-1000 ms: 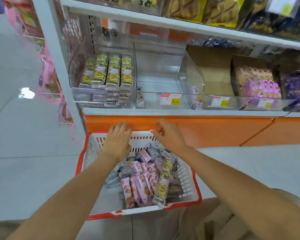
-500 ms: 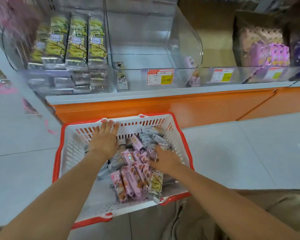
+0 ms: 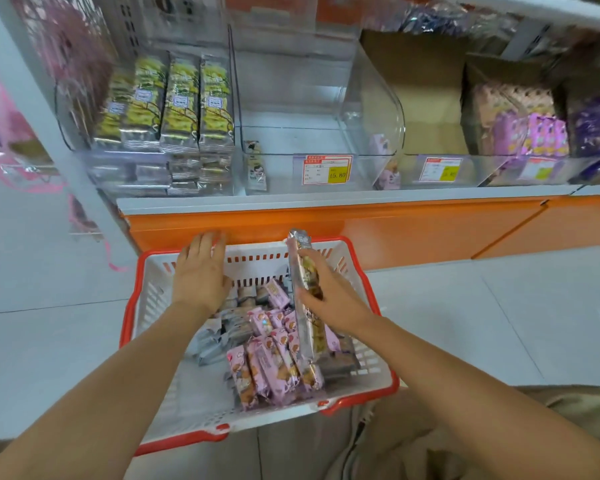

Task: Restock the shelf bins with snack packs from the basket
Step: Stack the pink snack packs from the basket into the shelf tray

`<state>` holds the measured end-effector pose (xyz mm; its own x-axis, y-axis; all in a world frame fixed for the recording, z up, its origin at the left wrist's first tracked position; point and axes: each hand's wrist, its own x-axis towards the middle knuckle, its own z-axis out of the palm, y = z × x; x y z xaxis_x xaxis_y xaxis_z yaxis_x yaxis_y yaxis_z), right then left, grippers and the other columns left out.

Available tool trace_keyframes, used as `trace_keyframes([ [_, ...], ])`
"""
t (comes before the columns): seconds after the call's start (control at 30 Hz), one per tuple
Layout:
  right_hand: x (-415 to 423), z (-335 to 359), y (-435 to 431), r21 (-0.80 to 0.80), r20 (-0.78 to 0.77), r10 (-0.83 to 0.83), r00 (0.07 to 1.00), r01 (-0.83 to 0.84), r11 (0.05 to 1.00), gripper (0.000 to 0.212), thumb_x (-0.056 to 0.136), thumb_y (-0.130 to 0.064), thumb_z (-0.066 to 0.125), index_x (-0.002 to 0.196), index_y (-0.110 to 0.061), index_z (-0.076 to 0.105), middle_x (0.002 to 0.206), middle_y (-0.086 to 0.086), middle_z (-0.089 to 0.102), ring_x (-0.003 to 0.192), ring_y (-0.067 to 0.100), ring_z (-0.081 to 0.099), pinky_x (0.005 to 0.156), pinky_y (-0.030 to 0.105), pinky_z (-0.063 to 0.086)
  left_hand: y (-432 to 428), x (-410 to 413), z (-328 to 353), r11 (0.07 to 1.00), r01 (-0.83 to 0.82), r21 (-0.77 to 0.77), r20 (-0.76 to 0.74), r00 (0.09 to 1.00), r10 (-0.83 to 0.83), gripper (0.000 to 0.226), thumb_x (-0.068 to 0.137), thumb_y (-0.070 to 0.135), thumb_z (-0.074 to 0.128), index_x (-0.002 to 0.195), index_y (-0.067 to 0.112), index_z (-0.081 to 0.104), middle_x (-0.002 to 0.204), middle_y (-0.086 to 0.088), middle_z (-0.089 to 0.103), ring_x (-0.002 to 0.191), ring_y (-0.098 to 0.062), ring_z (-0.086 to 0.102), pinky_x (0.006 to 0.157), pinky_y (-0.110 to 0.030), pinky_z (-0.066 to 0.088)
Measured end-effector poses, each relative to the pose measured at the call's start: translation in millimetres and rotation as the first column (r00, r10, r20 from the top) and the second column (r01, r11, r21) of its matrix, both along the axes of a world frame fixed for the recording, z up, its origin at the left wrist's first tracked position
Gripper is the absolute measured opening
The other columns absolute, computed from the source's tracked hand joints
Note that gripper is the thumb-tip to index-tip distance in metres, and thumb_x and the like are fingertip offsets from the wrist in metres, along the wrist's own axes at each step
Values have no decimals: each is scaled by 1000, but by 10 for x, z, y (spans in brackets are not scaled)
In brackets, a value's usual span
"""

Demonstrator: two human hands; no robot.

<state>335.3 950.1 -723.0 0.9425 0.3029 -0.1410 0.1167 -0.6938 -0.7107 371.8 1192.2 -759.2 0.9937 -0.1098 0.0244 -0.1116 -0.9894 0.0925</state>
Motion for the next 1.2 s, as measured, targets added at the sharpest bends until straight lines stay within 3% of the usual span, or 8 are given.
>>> trace_keyframes([
  [0.13,23,377,80,110,138,-17,990,1,994,52,94,-26,58,132,-37,24,79,9,54,57,24,52,53,43,42,225,-103,321,993,-100,-68,215,970,112,70,68,9,77,130,-6,49,129,-29,48,117,-44,45,98,-55,38],
  [0.23,50,652,172,173,223,-25,974,-14,985,46,93,-26,61,125,-33,28,96,-3,57,73,12,57,66,33,48,404,-157,515,979,-143,-148,300,936,182,72,67,5,70,133,-8,44,134,-32,44,123,-49,41,105,-57,35],
  [0.33,128,1005,341,226,267,-25,963,-38,973,44,93,-21,62,126,-27,34,87,-3,52,64,4,49,60,27,44,597,-170,655,974,-169,-153,300,931,209,75,67,5,71,136,-8,43,138,-33,43,131,-50,37,110,-56,31],
  [0.5,412,1617,803,200,346,2,938,-75,977,40,93,-19,63,128,-21,44,78,-9,49,55,1,43,57,22,39,874,-231,892,969,-194,-151,403,883,239,51,65,-2,67,115,-6,55,115,-27,52,105,-43,47,93,-54,41],
  [0.73,1011,2049,1633,99,295,17,955,-48,994,31,91,-27,59,119,-22,48,79,-11,49,58,5,39,58,28,33,1175,-73,1020,968,-164,-188,424,876,230,79,77,2,66,148,5,32,155,-21,29,145,-38,24,116,-52,27],
  [0.83,1293,2110,1956,79,262,-6,965,-15,997,29,90,-31,59,116,-21,52,107,-3,56,76,13,51,71,29,39,1227,-7,1024,973,-153,-175,405,889,213,88,75,4,66,152,4,24,159,-19,23,148,-36,18,119,-50,23],
  [1.03,1714,2107,2474,-16,184,56,981,-54,998,42,94,-33,55,132,-16,48,107,4,53,87,21,49,72,29,39,1299,93,841,965,-138,-223,404,888,220,87,80,7,61,154,3,17,161,-16,18,150,-31,14,121,-47,18],
  [1.2,1959,2004,2795,-68,260,10,966,7,998,45,91,-28,60,130,-9,48,120,10,60,99,26,59,76,30,43,1391,160,740,964,-95,-247,398,897,191,84,85,10,56,156,8,10,163,-13,15,151,-27,8,121,-48,19],
])
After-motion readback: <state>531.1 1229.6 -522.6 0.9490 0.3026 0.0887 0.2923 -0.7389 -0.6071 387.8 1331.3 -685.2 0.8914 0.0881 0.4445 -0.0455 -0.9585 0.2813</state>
